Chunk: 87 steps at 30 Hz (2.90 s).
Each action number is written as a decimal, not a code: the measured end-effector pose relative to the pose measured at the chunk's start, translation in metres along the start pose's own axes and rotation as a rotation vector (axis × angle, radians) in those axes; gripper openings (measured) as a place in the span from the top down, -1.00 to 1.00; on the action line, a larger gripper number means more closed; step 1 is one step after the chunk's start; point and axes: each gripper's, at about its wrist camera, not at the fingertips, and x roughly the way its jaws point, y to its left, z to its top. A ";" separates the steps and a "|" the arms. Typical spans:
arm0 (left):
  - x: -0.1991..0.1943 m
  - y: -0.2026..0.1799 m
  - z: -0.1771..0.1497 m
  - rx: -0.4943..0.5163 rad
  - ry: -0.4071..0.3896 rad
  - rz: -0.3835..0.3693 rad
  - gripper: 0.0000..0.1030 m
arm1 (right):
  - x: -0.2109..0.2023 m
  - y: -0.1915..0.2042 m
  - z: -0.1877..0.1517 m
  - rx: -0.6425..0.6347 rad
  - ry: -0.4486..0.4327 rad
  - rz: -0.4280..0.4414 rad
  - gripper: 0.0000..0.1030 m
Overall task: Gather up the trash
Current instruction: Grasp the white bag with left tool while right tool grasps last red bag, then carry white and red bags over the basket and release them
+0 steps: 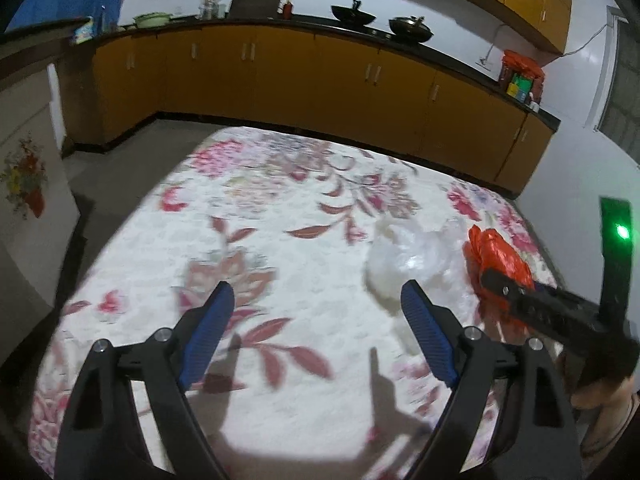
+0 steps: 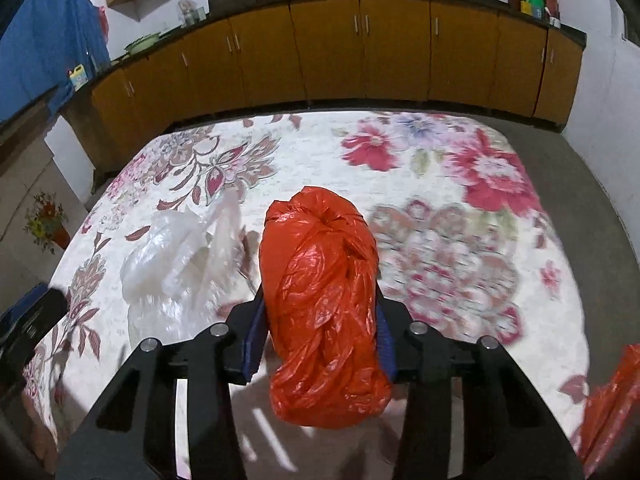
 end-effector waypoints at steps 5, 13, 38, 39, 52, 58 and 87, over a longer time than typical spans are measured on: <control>0.027 -0.035 0.010 0.030 0.049 -0.050 -0.63 | -0.029 -0.034 -0.015 0.051 -0.024 -0.033 0.11; 0.077 -0.067 0.013 0.090 0.162 -0.009 -0.59 | -0.065 -0.072 -0.034 0.130 -0.024 -0.054 0.11; -0.087 -0.184 -0.013 0.310 0.005 -0.217 0.58 | -0.253 -0.119 -0.089 0.156 -0.252 -0.263 0.11; -0.095 -0.192 -0.015 0.321 0.000 -0.234 0.58 | -0.262 -0.122 -0.093 0.164 -0.261 -0.277 0.11; -0.163 -0.275 -0.059 0.435 0.012 -0.396 0.58 | -0.323 -0.149 -0.130 0.205 -0.312 -0.419 0.11; -0.169 -0.300 -0.076 0.476 0.033 -0.434 0.58 | -0.335 -0.167 -0.143 0.255 -0.302 -0.448 0.11; -0.147 -0.362 -0.118 0.562 0.124 -0.476 0.56 | -0.343 -0.205 -0.156 0.365 -0.303 -0.426 0.11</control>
